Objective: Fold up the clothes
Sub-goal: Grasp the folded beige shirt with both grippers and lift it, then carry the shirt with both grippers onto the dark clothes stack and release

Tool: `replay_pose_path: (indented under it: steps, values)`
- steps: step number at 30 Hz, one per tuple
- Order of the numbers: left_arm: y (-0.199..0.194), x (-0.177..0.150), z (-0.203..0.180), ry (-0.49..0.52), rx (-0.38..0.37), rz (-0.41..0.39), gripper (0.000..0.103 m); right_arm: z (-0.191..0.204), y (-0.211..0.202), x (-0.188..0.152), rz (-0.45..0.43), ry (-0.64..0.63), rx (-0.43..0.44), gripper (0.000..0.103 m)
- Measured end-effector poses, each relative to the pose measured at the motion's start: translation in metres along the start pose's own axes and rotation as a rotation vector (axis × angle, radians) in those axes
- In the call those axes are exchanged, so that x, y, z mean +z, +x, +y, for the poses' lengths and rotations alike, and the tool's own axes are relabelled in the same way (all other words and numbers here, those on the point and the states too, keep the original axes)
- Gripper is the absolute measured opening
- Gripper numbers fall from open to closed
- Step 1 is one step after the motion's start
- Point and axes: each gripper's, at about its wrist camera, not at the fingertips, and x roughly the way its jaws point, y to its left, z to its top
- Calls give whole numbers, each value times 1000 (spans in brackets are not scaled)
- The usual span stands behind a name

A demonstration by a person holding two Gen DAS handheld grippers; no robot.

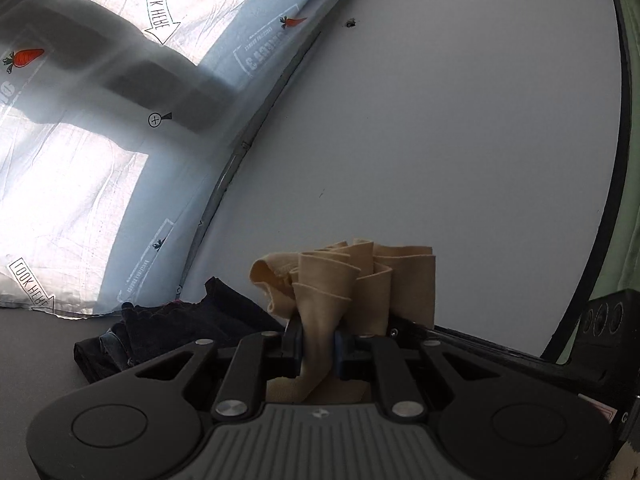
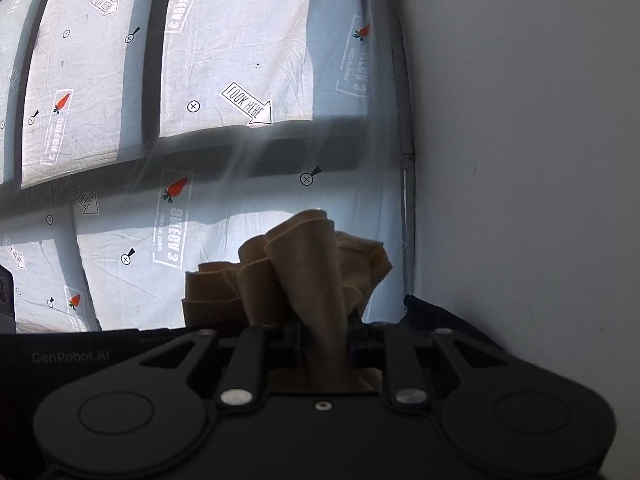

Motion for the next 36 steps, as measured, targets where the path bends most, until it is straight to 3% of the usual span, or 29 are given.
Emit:
replay_pose_path:
  steps: [5, 13, 16, 18, 20, 23, 25, 28, 30, 33, 36]
  values:
    - [72, 4, 5, 4, 42, -11, 16, -72, 56, 15, 18, -56, 82, 21]
    - [182, 29, 125, -94, 205, 76, 17, -134, 227, -4, 125, 106, 105, 21]
    - [211, 21, 172, -167, 278, 144, 17, -137, 281, -19, 205, 126, 31, 22]
    - [224, 7, 200, -202, 317, 203, 17, -130, 307, -32, 268, 51, -32, 28]
    - [227, -9, 212, -210, 321, 230, 22, -119, 324, -45, 313, -66, -86, 34]
    - [222, -22, 220, -202, 302, 218, 26, -112, 332, -52, 337, -130, -110, 38]
    - [218, -21, 222, -193, 305, 215, 46, -112, 335, -51, 346, -152, -125, 43]
    - [210, -14, 223, -175, 329, 220, 56, -113, 335, -49, 352, -195, -143, 54]
    - [201, -5, 221, -152, 358, 215, 64, -111, 333, -41, 329, -238, -167, 62]
    - [172, 13, 209, -74, 421, 169, 88, -103, 322, -28, 271, -293, -203, 80]
    - [125, 30, 185, 43, 471, 93, 93, -85, 290, -14, 209, -302, -213, 90]
